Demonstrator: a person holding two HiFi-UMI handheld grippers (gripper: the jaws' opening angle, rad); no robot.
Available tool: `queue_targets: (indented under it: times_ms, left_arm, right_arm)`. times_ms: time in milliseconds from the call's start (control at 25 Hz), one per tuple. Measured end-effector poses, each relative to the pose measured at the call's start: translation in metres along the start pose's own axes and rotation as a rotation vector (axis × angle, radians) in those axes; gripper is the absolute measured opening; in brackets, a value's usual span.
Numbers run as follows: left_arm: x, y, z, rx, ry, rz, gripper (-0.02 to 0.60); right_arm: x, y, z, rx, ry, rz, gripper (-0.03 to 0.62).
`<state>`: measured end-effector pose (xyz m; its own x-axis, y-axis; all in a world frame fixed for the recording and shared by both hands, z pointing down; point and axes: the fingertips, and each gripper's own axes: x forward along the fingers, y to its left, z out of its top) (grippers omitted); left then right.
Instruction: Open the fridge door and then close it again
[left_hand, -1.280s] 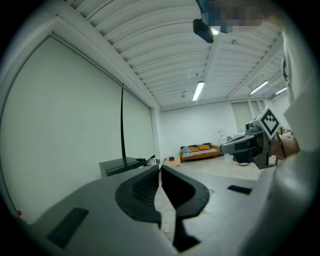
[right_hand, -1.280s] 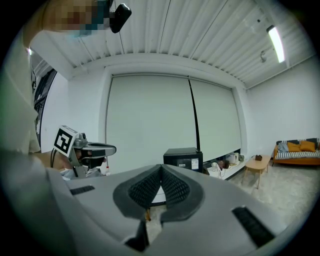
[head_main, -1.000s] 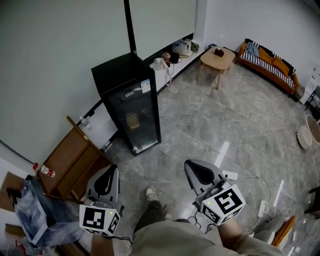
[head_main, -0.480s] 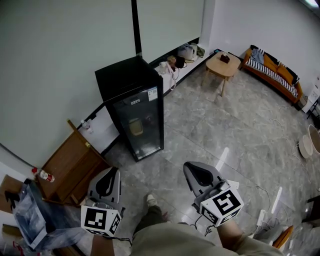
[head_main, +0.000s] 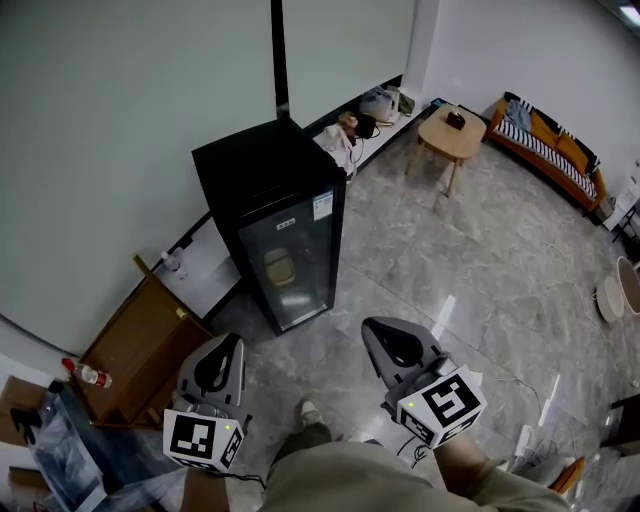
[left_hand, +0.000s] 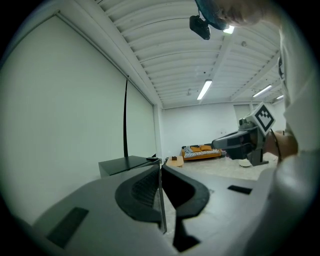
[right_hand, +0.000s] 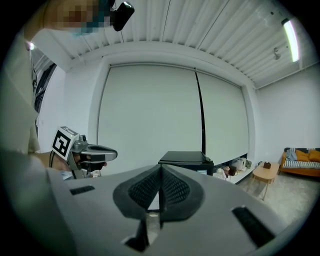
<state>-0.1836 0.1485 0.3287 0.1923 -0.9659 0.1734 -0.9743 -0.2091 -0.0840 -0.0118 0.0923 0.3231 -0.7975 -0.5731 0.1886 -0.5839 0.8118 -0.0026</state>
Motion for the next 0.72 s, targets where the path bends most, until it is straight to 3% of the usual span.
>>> queue_targets:
  times_ms: [280,440,720]
  left_arm:
    - [0.026,0.06,0.001,0.001,-0.019,-0.01,0.02]
    - [0.033,0.084,0.011,-0.041,-0.073,-0.034,0.018]
    - [0.046,0.109,0.003,-0.033,-0.051,0.026,0.02]
  right_arm:
    - [0.066,0.004,0.017,-0.023,-0.002,0.01,-0.003]
    - [0.094,0.004,0.022,-0.029,-0.006,0.017,-0.003]
    - [0.124,-0.002,0.027,-0.042,0.001,0.056,-0.003]
